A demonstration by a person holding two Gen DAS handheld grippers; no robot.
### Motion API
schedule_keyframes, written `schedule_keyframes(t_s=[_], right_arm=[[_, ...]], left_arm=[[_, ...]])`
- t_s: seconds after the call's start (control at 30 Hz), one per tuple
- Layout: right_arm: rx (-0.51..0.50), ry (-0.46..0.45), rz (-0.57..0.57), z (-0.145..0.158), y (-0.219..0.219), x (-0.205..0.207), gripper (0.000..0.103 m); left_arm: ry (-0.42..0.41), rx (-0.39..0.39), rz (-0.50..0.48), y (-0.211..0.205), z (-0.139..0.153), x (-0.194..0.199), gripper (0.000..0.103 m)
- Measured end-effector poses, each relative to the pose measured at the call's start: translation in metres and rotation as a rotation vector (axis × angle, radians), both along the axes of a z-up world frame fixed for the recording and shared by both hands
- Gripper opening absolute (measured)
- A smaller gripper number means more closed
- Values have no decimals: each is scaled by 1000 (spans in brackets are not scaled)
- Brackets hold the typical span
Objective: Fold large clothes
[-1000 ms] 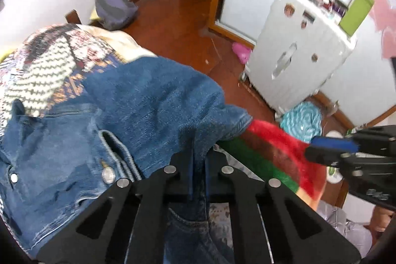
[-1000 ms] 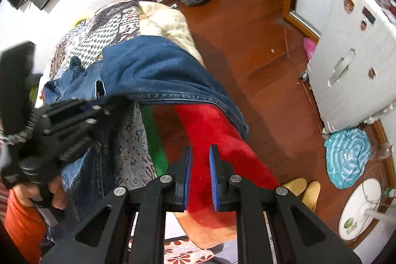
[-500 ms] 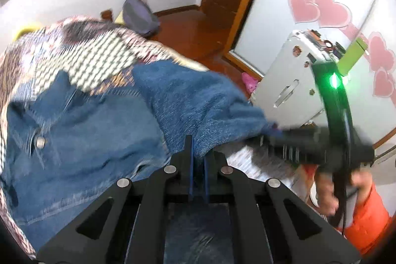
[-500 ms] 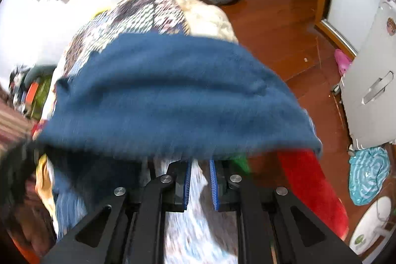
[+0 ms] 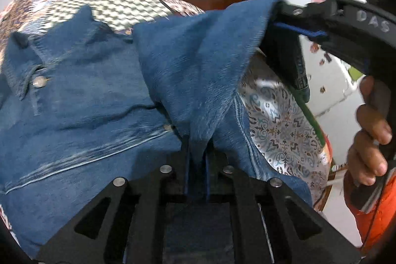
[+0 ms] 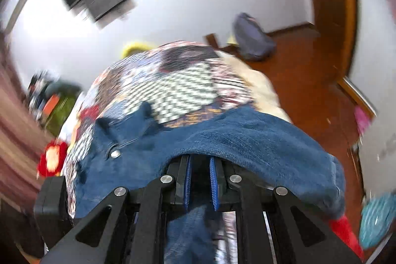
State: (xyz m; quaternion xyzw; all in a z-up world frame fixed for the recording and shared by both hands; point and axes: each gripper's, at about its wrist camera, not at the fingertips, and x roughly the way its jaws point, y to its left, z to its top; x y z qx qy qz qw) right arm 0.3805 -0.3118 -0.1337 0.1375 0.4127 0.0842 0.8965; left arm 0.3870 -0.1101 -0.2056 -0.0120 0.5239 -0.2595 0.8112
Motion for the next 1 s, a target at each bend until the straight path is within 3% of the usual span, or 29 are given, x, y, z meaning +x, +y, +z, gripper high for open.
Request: schedule_keyframes(t_s=[0.07,0.13,0.27,0.47,0.57,0.7,0.87,1.0], right_arm=[[-6,35,61,-3,22,12,10],[16,96,123,-15,42,23,10],[-18,231,202,-49,77,37,10],[-54,432,322,-100,106,30,10],[-77,415,327,-93,103,19,10],[-81,355,320,-59,87,-1,10],[-164,197,269,-8,52,-39,10],[-255,113,141,15,8,-68,10]], left_arm=[[-32,14,27,21,16,-7,47],[-83,28,61,44,32,-15,57],[-161,154,138,94,50,-25,58],[-128,195,195,137,47,-27,58],[-111,187,192,134,46,-24,58],[-133,182,142,110,56,-22,59],[-226,216,22,53,77,-18,74],[-275,245,-79,-1,82,-6,81]])
